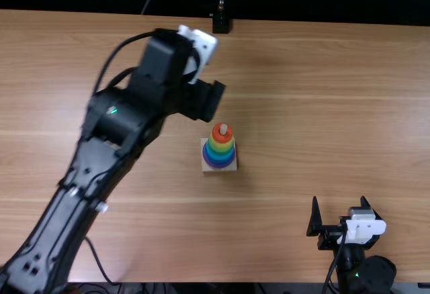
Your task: Build the Hanoi tower: stack the rings onto the peg from bottom to top in this color order: purple, dark blue, light blue, dark green, light green, yellow, orange.
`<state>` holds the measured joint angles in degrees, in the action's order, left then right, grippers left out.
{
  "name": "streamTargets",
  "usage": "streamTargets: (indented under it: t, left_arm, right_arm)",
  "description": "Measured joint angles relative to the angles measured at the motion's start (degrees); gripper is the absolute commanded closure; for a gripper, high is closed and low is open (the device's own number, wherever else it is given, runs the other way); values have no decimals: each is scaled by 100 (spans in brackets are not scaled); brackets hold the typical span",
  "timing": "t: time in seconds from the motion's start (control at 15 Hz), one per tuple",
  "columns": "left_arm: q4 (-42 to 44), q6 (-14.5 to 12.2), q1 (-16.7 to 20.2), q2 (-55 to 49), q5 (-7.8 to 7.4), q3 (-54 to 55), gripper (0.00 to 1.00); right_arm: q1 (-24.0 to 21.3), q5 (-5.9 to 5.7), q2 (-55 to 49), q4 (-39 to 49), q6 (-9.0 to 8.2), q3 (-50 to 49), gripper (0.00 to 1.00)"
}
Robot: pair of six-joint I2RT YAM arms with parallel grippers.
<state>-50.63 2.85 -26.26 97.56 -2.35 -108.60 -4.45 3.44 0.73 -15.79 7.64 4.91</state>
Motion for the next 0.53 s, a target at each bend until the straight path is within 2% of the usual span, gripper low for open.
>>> streamTargets:
  t: [0.2, 0.33, 0.53]
  left_arm:
    - [1792, 4, 1110, -1891, 66, 2524, 0]
    - [2876, 15, 1596, -2962, 87, 4000, 0]
    - [3206, 17, 2111, -4559, 90, 5713, 0]
  right_arm:
    - [0, 0, 0, 0, 2, 0, 0]
    - [0, 0, 0, 0, 0, 0, 0]
    - [2, 0, 0, 2, 0, 2, 0]
